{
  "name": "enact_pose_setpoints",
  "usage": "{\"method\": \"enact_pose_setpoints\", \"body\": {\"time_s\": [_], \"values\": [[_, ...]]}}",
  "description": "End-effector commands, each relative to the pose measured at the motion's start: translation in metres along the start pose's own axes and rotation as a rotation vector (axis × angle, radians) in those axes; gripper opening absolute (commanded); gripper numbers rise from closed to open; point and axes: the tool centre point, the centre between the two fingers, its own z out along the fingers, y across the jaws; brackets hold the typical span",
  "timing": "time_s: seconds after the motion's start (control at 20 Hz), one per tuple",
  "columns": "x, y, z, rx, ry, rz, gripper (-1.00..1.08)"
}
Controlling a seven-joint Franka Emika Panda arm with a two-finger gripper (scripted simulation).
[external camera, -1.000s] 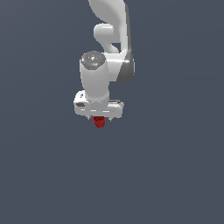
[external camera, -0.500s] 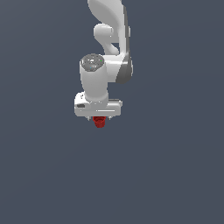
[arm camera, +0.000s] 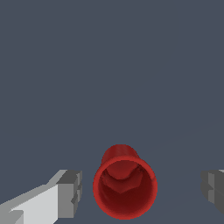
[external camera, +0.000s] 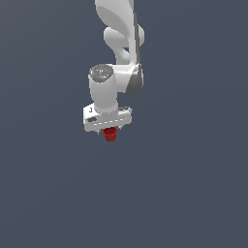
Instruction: Pick up the object and move it to a goal position.
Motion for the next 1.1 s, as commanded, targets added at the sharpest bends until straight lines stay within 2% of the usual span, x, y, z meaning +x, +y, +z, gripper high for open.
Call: {"method": "enact_pose_setpoints", "body": {"time_s": [0.0, 0.55, 1.05], "values": [[-0.007, 0.0, 0.006, 0.001, 0.002, -0.064, 1.0], [-0.032, -0.003, 0.028, 0.007, 0.008, -0.294, 1.0], [-0.041, -0.004, 0.035, 0.008, 0.011, -0.372, 1.0]]}}
